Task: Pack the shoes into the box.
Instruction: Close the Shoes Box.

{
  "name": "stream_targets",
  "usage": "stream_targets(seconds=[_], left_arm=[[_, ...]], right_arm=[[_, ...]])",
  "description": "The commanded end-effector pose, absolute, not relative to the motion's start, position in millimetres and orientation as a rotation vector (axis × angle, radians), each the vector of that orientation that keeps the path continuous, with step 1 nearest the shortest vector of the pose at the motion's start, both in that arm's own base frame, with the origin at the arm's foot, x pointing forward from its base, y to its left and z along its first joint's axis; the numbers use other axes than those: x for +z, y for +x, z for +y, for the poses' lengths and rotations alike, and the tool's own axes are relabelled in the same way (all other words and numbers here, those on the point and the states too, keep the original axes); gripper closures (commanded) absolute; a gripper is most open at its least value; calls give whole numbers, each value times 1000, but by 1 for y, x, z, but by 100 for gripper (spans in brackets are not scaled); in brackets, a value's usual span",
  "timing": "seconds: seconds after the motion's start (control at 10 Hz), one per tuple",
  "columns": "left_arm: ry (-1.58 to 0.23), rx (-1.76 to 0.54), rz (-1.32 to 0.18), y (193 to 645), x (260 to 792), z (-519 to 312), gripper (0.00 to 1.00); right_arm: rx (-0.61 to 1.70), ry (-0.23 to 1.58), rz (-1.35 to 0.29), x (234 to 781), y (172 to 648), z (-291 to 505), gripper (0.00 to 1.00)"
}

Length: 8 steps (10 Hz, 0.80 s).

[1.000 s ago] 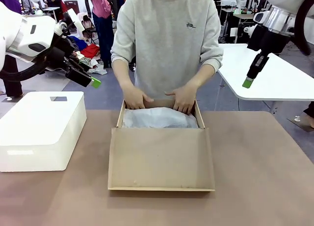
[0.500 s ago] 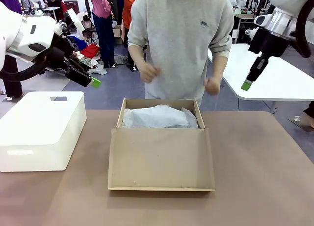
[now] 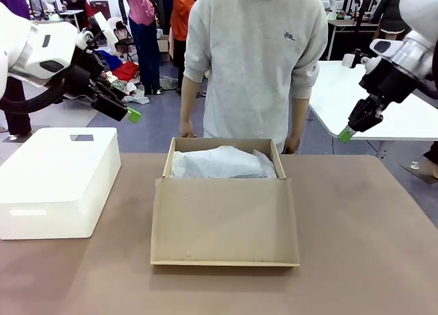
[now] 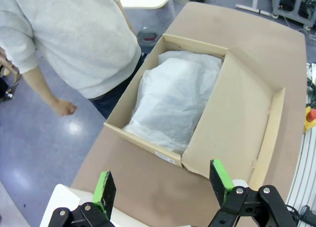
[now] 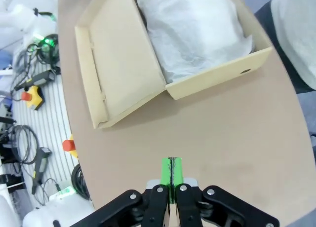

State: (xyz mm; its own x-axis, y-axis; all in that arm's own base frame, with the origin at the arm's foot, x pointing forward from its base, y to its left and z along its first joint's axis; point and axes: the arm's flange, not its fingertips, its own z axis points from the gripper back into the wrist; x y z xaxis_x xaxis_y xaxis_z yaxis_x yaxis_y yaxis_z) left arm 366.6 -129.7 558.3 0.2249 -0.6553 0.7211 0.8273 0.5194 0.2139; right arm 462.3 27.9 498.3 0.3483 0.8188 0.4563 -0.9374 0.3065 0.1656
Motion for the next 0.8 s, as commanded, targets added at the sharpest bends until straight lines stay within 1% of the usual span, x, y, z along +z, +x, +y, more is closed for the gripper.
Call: stream_targets(seconds=[0.0,0.1,0.3,0.4,0.5,0.6,0.7], left_arm=[[-247,-1036,-866,367,558,-129,0],[-247,-1036,-866,367,558,-129,0],[-247,-1036,-866,367,558,-129,0],[-247,-1036,-866,367,558,-129,0],[-247,-1036,-866,367,558,-129,0],[-247,-1036,-866,367,558,-129,0],[-247,-1036,-866,367,558,-129,0]], right_arm=[[1163,436,-409,483,443,25,100],[1116,400,-432,475,437,27,100],[1098,368,-472,468,427,32,100],[1084,365,-445,465,427,33,100],[1055,339,-385,466,431,33,100],[1101,373,-426,468,431,24,100],[1101,373,-426,468,431,24,100]])
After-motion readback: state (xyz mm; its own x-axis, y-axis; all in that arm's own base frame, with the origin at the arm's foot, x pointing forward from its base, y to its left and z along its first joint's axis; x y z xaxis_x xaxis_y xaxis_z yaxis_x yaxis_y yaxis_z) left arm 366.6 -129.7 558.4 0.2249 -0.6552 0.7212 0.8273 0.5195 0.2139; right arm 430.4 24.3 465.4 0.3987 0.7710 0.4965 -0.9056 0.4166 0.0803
